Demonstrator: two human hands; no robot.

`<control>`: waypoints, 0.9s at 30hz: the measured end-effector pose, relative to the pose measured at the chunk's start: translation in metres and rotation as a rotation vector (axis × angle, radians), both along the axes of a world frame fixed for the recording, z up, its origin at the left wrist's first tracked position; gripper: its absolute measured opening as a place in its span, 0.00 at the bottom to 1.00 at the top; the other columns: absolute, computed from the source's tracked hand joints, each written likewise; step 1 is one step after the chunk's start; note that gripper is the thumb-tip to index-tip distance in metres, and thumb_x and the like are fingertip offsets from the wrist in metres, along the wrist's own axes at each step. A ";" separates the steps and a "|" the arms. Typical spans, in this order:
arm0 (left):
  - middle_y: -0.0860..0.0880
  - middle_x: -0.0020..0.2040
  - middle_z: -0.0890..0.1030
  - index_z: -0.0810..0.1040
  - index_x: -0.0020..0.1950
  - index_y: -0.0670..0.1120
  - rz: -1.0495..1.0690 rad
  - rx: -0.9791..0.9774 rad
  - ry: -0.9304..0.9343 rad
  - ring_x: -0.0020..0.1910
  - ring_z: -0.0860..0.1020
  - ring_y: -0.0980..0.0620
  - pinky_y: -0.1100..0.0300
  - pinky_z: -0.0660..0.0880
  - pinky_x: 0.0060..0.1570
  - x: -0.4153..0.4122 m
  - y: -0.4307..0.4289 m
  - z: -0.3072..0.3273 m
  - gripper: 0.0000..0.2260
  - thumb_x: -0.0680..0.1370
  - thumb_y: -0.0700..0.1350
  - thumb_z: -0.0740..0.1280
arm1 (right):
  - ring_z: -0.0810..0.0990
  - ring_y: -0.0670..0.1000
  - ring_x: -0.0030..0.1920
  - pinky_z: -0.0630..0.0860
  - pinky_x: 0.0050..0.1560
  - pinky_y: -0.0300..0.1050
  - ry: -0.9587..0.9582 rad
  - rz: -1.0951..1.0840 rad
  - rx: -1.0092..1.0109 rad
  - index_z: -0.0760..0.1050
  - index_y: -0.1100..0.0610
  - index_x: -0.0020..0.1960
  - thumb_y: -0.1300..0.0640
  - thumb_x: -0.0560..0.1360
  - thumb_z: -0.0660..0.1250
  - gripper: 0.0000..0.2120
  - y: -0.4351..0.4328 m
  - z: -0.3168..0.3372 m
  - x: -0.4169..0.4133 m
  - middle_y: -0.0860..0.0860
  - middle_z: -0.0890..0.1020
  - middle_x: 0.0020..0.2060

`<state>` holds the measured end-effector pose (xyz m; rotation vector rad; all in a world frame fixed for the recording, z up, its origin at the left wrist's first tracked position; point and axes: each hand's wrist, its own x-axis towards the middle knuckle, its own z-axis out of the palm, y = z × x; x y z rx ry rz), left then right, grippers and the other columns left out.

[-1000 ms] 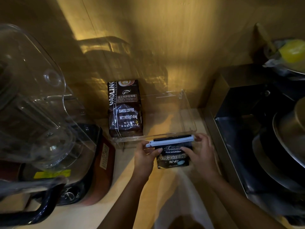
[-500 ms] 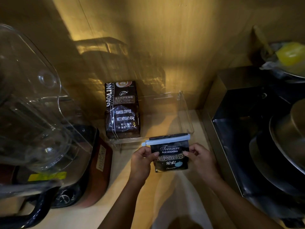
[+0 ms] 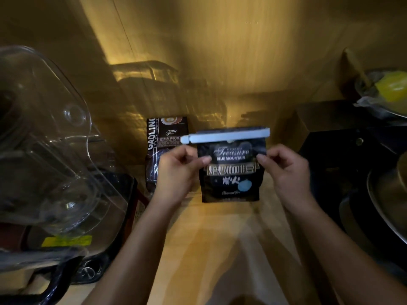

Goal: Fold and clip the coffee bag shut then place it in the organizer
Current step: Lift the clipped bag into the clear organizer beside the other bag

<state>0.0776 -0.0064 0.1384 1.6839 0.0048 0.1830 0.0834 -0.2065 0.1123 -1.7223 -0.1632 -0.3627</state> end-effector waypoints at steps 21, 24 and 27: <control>0.39 0.60 0.72 0.65 0.57 0.53 0.230 0.120 0.327 0.53 0.76 0.39 0.37 0.75 0.54 0.044 -0.038 -0.047 0.17 0.72 0.48 0.68 | 0.75 0.47 0.49 0.74 0.45 0.40 0.352 -0.001 -0.303 0.62 0.51 0.54 0.63 0.64 0.74 0.27 0.019 -0.058 0.055 0.48 0.74 0.51; 0.38 0.59 0.73 0.66 0.55 0.50 0.317 -0.001 0.309 0.54 0.76 0.40 0.38 0.75 0.55 0.045 -0.046 -0.051 0.15 0.73 0.46 0.68 | 0.76 0.53 0.56 0.76 0.52 0.51 0.279 0.001 -0.432 0.60 0.50 0.57 0.65 0.65 0.73 0.29 0.023 -0.064 0.052 0.54 0.74 0.59; 0.39 0.58 0.72 0.67 0.56 0.50 0.369 -0.032 0.277 0.54 0.76 0.42 0.42 0.74 0.58 0.050 -0.051 -0.054 0.14 0.73 0.46 0.68 | 0.76 0.56 0.55 0.71 0.46 0.46 0.204 -0.057 -0.499 0.60 0.54 0.57 0.64 0.66 0.73 0.27 0.026 -0.067 0.052 0.57 0.76 0.57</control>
